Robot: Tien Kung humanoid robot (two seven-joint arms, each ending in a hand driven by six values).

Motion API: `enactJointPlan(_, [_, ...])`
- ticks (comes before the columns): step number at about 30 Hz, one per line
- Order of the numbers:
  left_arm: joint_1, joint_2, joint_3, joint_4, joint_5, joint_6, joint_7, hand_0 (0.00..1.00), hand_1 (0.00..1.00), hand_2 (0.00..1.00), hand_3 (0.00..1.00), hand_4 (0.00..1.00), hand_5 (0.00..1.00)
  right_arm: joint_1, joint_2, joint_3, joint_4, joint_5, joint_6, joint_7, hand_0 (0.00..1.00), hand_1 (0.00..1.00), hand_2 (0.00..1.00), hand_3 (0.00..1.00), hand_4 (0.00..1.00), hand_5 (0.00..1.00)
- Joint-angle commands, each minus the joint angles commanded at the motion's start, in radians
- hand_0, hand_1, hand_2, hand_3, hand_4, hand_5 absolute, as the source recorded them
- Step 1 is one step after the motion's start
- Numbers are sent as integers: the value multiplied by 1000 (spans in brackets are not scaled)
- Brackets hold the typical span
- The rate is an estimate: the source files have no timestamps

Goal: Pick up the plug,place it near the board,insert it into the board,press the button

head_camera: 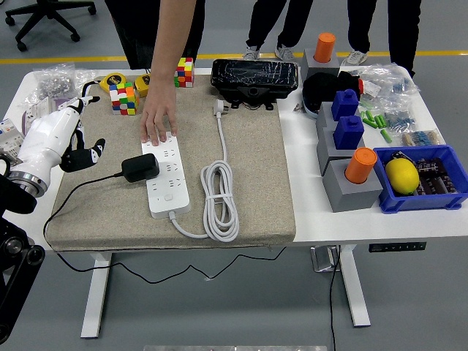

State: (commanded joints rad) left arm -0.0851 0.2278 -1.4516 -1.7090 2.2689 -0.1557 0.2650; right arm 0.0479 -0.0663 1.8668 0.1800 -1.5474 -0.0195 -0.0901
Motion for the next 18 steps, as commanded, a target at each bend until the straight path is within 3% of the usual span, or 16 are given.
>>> enactJointPlan(3, [2,14,11,-23,0,-64,19,171,47,141,882,601,2,-1,1,1,0,1,0,0,785,713,714,763,998,998])
enactJointPlan(8, [1,44,29,-43,0,-115,37,171,47,141,882,601,2,0,1,4,0,-1,-1,0,785,713,714,763,998,998])
enactJointPlan(10, [9,63,54,-61,0,-142,46,171,43,141,870,646,2,1,1,3,0,-2,0,1,784,713,713,763,998,998])
enactJointPlan(18, [21,73,101,-70,0,-258,101,172,45,141,866,655,2,-1,-1,8,0,-4,-1,-1,785,713,714,763,998,998])
